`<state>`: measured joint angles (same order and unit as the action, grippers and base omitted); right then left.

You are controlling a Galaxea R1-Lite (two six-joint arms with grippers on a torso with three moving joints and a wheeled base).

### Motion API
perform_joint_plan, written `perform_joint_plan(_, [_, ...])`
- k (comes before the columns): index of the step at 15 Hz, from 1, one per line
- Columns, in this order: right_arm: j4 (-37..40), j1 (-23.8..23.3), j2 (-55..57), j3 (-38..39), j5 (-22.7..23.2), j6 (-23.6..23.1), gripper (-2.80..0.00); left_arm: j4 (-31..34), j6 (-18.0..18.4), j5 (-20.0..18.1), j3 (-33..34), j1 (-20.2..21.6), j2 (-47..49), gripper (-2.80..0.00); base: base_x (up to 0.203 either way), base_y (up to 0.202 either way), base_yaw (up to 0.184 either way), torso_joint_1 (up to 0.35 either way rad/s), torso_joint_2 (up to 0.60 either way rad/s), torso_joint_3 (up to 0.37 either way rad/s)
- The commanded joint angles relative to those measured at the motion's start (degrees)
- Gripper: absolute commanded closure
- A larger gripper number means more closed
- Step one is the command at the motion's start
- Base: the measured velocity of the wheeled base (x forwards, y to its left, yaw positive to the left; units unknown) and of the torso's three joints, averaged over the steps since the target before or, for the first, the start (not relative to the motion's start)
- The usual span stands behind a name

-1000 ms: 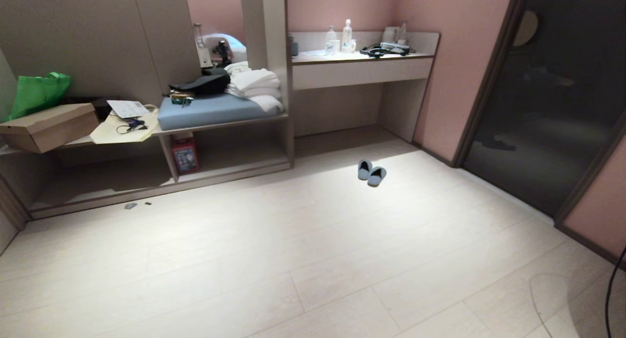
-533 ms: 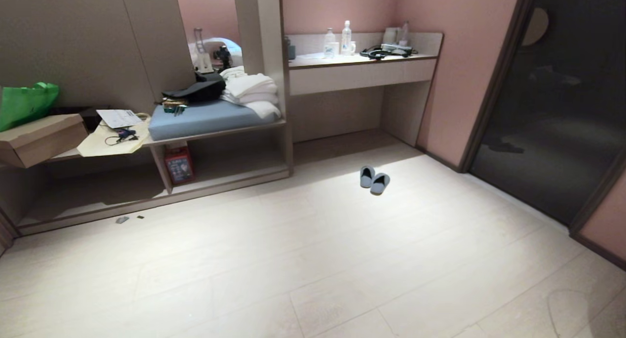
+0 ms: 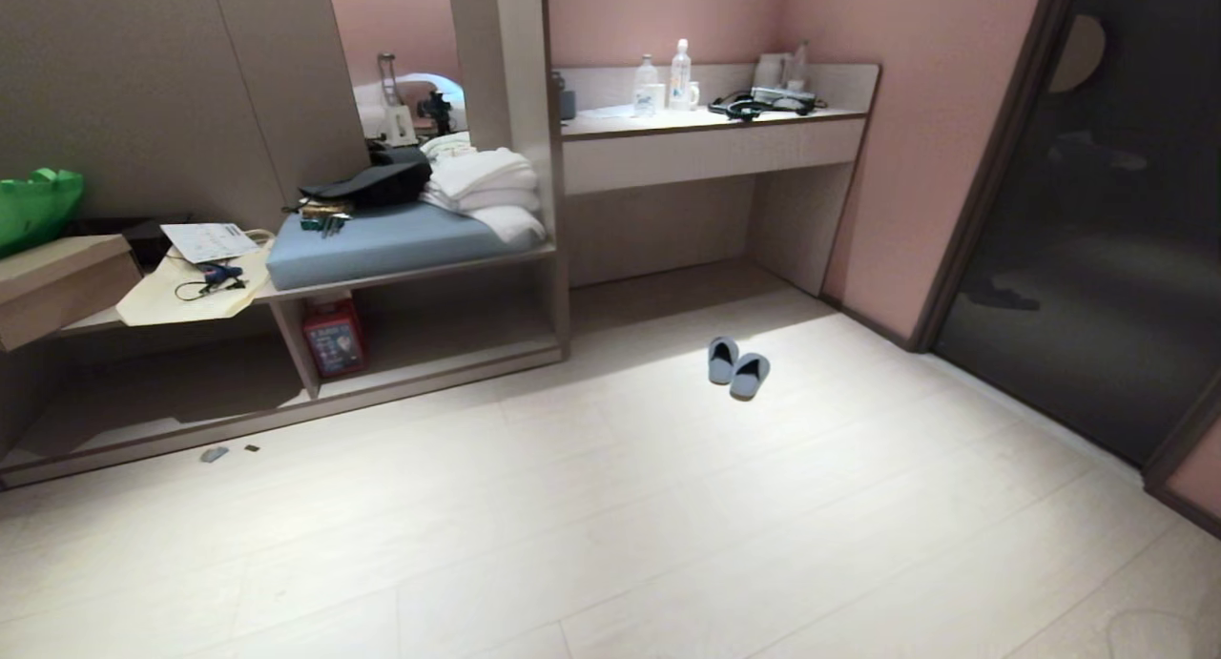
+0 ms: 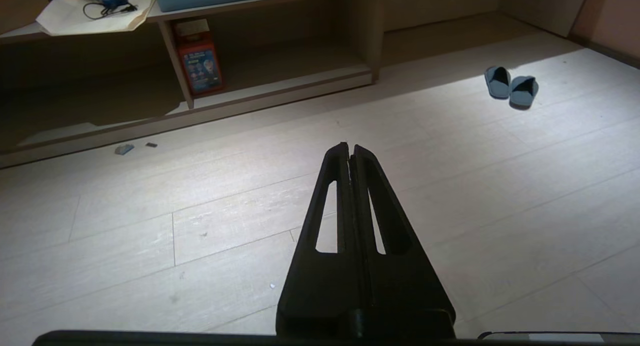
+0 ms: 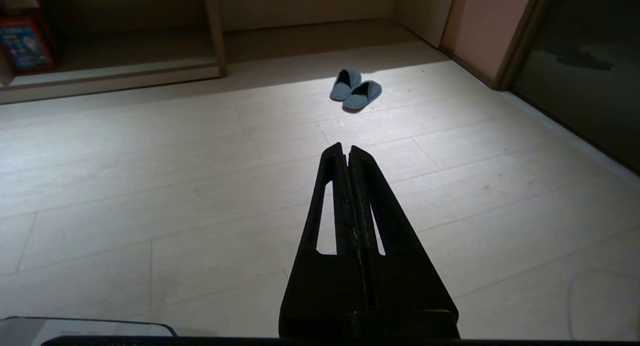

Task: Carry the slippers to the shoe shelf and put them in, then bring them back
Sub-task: Pick up the slippers on the floor

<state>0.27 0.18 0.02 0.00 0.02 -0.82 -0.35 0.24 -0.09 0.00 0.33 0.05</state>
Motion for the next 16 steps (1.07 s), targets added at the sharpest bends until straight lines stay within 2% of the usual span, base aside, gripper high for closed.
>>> perform_joint_plan(1, [0.0, -0.01, 0.06, 0.0, 0.06, 0.03, 0.0, 0.0, 0.02, 0.0, 0.0, 0.02, 0.04, 0.0, 0.195, 0.0, 0.002, 0.002, 0.0, 0.003])
perform_joint_plan(16, [0.0, -0.01, 0.06, 0.0, -0.01, -0.15, 0.0, 0.0, 0.11, 0.0, 0.0, 0.02, 0.04, 0.0, 0.196, 0.0, 0.0, 0.002, 0.0, 0.003])
